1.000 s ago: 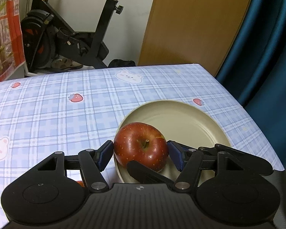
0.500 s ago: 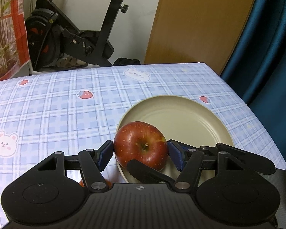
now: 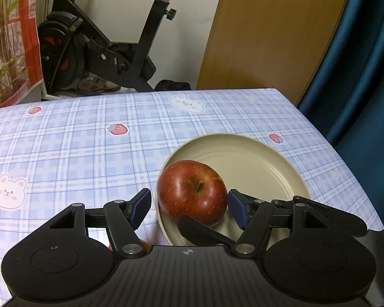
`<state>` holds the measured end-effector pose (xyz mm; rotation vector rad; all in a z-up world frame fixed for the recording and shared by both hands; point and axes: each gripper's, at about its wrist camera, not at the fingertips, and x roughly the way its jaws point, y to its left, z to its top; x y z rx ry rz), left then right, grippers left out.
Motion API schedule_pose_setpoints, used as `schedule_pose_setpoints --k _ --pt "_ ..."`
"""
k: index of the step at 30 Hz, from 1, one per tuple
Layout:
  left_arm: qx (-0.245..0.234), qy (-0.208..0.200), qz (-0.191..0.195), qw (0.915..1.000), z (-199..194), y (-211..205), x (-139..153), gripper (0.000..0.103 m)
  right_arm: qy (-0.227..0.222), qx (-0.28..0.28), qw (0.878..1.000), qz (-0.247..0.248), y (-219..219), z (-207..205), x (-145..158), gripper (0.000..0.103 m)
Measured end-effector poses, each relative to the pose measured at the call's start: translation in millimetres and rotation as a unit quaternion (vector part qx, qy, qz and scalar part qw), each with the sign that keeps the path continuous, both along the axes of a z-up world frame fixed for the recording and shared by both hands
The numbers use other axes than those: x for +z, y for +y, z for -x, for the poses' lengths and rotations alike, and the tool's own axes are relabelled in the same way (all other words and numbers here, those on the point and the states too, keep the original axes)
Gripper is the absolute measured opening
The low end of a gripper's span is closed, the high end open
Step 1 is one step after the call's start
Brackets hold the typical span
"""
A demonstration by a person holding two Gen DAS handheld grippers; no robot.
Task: Organize fruits
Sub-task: 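Open the left gripper to release the apple and withdraw, then move the left gripper to the dark purple mangosteen and close on it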
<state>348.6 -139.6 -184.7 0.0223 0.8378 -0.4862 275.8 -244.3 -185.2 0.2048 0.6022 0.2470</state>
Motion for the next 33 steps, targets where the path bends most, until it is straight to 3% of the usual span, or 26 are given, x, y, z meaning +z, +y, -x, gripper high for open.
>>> schedule_pose_setpoints --k 13,21,28,32,33 --pt "0.02 -0.034 0.009 0.9992 33.4 29.7 37.2 0.069 -0.005 -0.027 1.0 -0.009 -15.2 38.2 19.1 0.064" --pt "0.042 -0.071 0.028 0.9962 84.1 66.2 57.6 0.069 -0.02 -0.032 0.999 -0.029 -13.0 79.2 34.7 0.064" --pt "0.067 -0.101 0.031 0.9921 128.8 95.4 67.6 0.069 -0.019 -0.011 1.0 -0.015 6.5 110.9 40.3 0.064" --pt "0.099 -0.121 0.034 0.9872 159.7 108.3 62.7 0.069 -0.009 -0.013 1.0 -0.01 17.7 123.3 39.7 0.081" --pt "0.098 -0.123 0.033 0.9871 166.9 110.0 60.1 0.069 -0.008 -0.01 1.0 -0.003 21.0 125.4 39.4 0.081"
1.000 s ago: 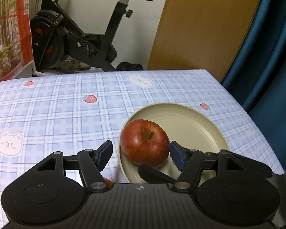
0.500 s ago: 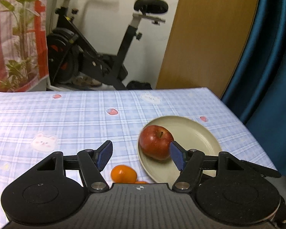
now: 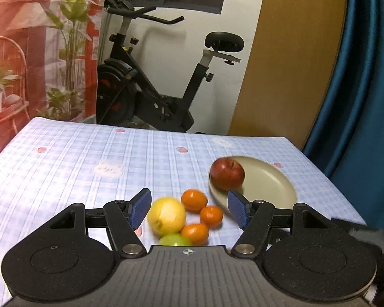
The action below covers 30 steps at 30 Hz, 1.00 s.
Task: Organize fruits
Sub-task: 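Move the left gripper to the dark purple mangosteen and close on it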
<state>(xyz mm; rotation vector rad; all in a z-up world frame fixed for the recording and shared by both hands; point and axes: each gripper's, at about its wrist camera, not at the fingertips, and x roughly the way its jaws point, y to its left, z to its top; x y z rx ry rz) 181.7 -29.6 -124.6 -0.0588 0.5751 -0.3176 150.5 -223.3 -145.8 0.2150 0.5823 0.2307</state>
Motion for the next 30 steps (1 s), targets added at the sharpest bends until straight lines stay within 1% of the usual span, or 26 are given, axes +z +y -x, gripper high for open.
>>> schedule_pose_setpoints --k 2,3,4,6,7,8,10,12,14,16,20,23,25,27,29,30 --pt "-0.008 0.004 0.0 1.0 7.3 2.0 -4.5 0.069 0.002 0.01 1.0 0.011 6.8 3.2 -1.2 0.082" --pt "-0.01 0.006 -0.001 0.9999 10.1 3.5 -5.9 0.069 0.004 0.02 1.0 0.013 10.0 4.6 -2.2 0.084" --pt "-0.007 0.007 -0.005 0.9999 12.1 5.0 -7.4 0.069 0.005 0.034 0.999 0.015 13.5 6.6 -3.3 0.085" --pt "0.005 0.011 -0.022 0.9997 13.7 6.7 -8.6 0.069 0.011 0.042 0.999 0.032 21.1 9.4 -6.0 0.086" --pt "0.007 0.021 -0.025 0.9994 12.7 7.8 -8.6 0.069 0.014 0.048 0.998 0.039 24.1 10.1 -7.7 0.086" --pt "0.011 0.023 -0.026 0.9993 11.5 10.1 -8.4 0.069 0.016 0.052 0.998 0.045 26.1 10.5 -9.6 0.086" --pt "0.021 0.02 -0.033 0.9991 16.8 15.8 -8.4 0.069 0.02 0.056 0.997 0.05 28.0 11.3 -12.2 0.086" --pt "0.03 0.015 -0.048 0.9983 17.4 16.8 -8.4 0.069 0.022 0.062 0.997 0.045 25.9 12.6 -14.7 0.085" --pt "0.03 0.014 -0.058 0.9977 18.1 18.7 -9.8 0.068 0.012 0.062 0.997 0.05 25.5 16.3 -14.9 0.085" --pt "0.031 0.019 -0.05 0.9981 19.0 20.7 -11.0 0.067 0.011 0.064 0.996 0.054 25.0 16.8 -15.5 0.085" --pt "0.037 0.031 -0.016 0.9987 16.8 27.5 -14.4 0.066 0.015 0.072 0.996 0.057 29.6 15.8 -18.8 0.085" --pt "0.039 0.027 0.002 0.9989 20.2 27.8 -18.8 0.066 0.017 0.083 0.994 0.069 36.8 14.8 -23.6 0.084" --pt "0.043 0.017 0.013 0.9988 22.4 27.4 -20.4 0.066 0.02 0.091 0.993 0.07 39.7 13.8 -27.8 0.082" --pt "0.045 0.001 0.031 0.9985 26.3 27.7 -20.6 0.066 0.021 0.1 0.992 0.073 43.8 13.0 -32.0 0.075" --pt "0.047 -0.01 0.027 0.9985 28.2 25.6 -21.4 0.066 0.023 0.112 0.991 0.069 45.3 10.0 -35.6 0.067" --pt "0.045 -0.008 0.025 0.9986 26.5 22.9 -21.8 0.066 0.024 0.116 0.991 0.064 45.6 8.8 -36.7 0.064"
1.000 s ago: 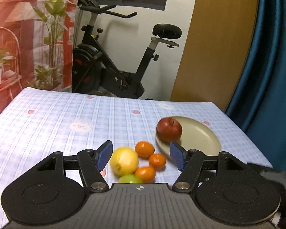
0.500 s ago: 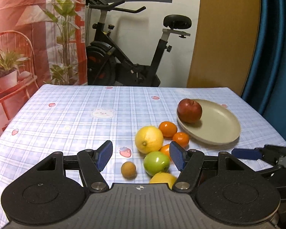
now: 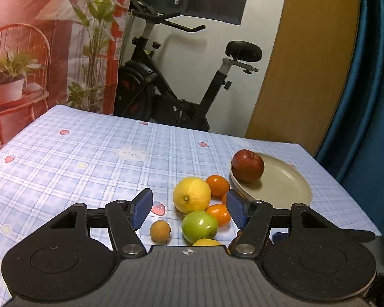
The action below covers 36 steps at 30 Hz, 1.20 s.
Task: Organize fruits
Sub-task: 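Move the left gripper to the dark purple mangosteen and close on it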
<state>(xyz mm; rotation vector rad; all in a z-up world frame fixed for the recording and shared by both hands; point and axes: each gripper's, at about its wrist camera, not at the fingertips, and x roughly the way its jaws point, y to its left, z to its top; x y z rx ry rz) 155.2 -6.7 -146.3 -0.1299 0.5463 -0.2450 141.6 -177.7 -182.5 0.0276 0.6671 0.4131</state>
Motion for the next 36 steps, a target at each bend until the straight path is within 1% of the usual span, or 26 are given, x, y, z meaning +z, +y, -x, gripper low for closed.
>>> schedule_pose_setpoints --k 4,8,14,22,28,30,31,33,36 --pt "-0.003 0.01 0.003 0.9999 -3.0 -3.4 -2.6 0.066 0.002 0.006 1.0 -0.007 0.4 -6.2 -2.1 0.062" --pt "-0.007 0.02 -0.002 0.9998 -4.1 -2.3 -4.5 0.066 0.008 0.006 1.0 -0.023 -5.1 -8.5 -4.6 0.063" --pt "-0.026 0.037 -0.014 0.9989 -3.3 -5.4 -7.1 0.066 0.011 0.008 0.999 -0.034 -6.9 -7.2 -7.0 0.063" --pt "-0.038 0.044 -0.02 0.9981 -2.6 -4.5 -7.8 0.066 0.006 0.017 0.999 -0.038 -9.5 -6.7 -7.6 0.063" --pt "-0.041 0.059 -0.004 0.9974 -13.5 -0.2 -3.4 0.066 -0.019 0.023 0.999 -0.034 -10.2 -21.7 -5.2 0.06" --pt "-0.042 0.07 0.006 0.9966 -22.7 0.9 0.2 0.066 -0.031 0.019 0.999 -0.033 -11.9 -27.8 -1.8 0.055" --pt "-0.043 0.076 0.011 0.9961 -28.2 1.1 2.3 0.066 -0.033 0.017 0.999 -0.031 -13.0 -31.0 -0.1 0.054" --pt "-0.047 0.09 0.021 0.9946 -39.2 -0.1 4.5 0.066 -0.031 0.018 0.999 -0.032 -16.4 -35.0 1.1 0.051" --pt "-0.059 0.112 0.033 0.9913 -52.9 -4.9 4.7 0.066 -0.025 0.019 0.999 -0.042 -22.6 -32.7 0.7 0.051"
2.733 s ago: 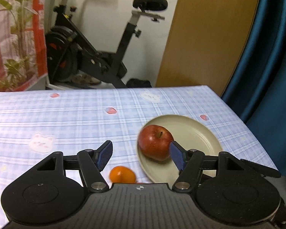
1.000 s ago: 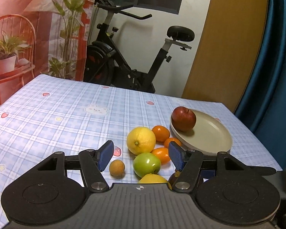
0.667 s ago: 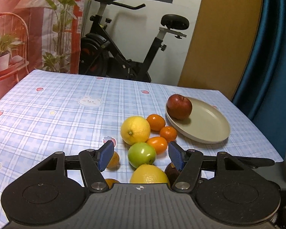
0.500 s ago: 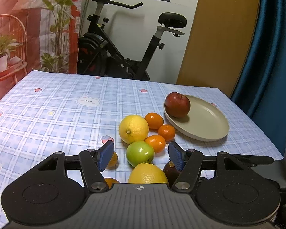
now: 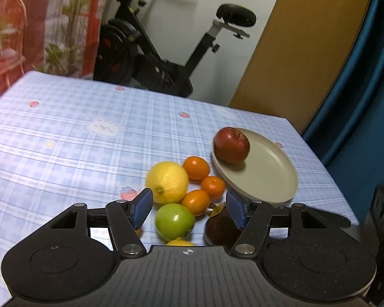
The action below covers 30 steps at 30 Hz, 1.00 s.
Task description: Organize fruits
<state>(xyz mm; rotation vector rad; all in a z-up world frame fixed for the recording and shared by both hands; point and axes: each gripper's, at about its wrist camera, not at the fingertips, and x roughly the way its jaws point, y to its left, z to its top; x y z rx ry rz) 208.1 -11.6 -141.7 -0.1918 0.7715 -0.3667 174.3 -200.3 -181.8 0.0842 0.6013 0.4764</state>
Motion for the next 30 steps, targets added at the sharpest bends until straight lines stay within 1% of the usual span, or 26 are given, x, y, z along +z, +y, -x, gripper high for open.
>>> schedule_pose_setpoints --k 5,6,7,8,11,17,25,30 --pt "-0.035 0.037 0.005 0.9987 -16.1 -19.2 -7.3 0.065 0.014 -0.004 1.0 -0.023 -15.9 13.0 -2.7 0.051" --pt "-0.043 0.043 0.007 0.9981 -17.8 -22.4 -8.7 0.064 0.017 -0.004 0.999 -0.027 -18.2 15.3 -2.5 0.051" --pt "-0.053 0.051 0.009 0.9972 -19.4 -27.0 -10.5 0.06 0.02 -0.006 0.999 -0.031 -20.9 17.6 -2.6 0.051" --pt "-0.063 0.06 0.009 0.9962 -20.7 -31.1 -12.4 0.059 0.023 -0.007 0.999 -0.033 -22.3 19.6 -2.5 0.051" --pt "-0.088 0.077 0.0 0.9931 -20.5 -44.7 -20.6 0.059 0.03 -0.007 0.999 -0.034 -24.6 23.7 -1.8 0.051" --pt "-0.126 0.096 -0.024 0.9871 -17.7 -63.9 -32.9 0.059 0.037 -0.003 0.999 -0.025 -20.0 27.0 -3.8 0.053" --pt "-0.144 0.112 -0.039 0.9824 -17.5 -64.3 -43.0 0.06 0.048 0.0 0.998 -0.036 -19.8 24.1 -8.5 0.056" --pt "-0.151 0.111 -0.039 0.9816 -19.1 -64.2 -46.4 0.062 0.052 0.001 0.998 -0.033 -17.4 23.2 -10.4 0.059"
